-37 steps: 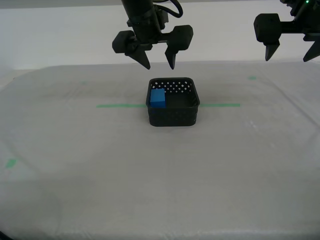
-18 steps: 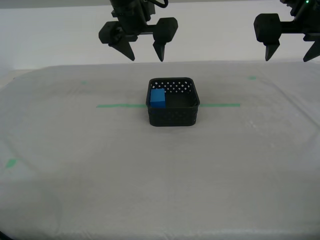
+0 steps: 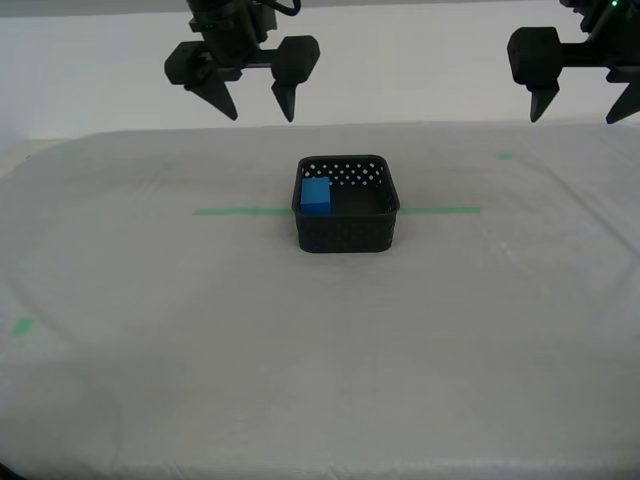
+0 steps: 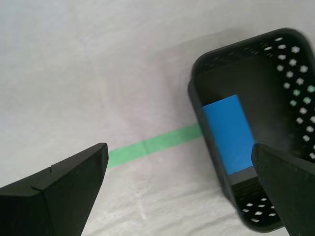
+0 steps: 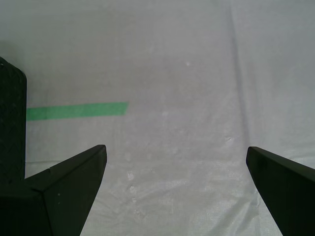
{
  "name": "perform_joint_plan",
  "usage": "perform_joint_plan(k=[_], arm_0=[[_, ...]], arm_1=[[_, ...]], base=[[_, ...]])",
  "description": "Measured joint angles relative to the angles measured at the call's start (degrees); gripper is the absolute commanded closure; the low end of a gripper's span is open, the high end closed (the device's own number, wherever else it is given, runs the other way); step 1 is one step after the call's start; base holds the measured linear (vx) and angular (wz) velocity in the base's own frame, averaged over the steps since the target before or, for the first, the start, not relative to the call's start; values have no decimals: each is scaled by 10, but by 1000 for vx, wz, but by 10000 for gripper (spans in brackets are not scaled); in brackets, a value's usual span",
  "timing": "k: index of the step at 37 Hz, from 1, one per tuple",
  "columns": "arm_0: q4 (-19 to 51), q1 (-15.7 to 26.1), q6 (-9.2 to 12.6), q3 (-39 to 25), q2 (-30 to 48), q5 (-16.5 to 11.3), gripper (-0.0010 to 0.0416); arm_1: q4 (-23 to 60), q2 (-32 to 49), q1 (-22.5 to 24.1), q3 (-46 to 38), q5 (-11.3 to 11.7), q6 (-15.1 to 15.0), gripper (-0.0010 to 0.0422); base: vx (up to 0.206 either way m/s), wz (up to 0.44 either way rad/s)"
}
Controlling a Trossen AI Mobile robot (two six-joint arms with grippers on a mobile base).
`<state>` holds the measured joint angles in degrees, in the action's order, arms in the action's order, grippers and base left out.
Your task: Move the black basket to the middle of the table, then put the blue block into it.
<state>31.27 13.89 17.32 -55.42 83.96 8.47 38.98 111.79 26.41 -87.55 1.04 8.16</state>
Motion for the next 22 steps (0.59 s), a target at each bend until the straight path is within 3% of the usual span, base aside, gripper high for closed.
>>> perform_joint_plan(k=[11,22], arm_0=[[0,0,0,0,0,0,7],[0,-1,0,0,0,0,7]], arm_1=[[-20,-40,-50,49,0,-5,12],[-75,-136,-97,150,0,-1,12]], base=[[0,0],[0,0]])
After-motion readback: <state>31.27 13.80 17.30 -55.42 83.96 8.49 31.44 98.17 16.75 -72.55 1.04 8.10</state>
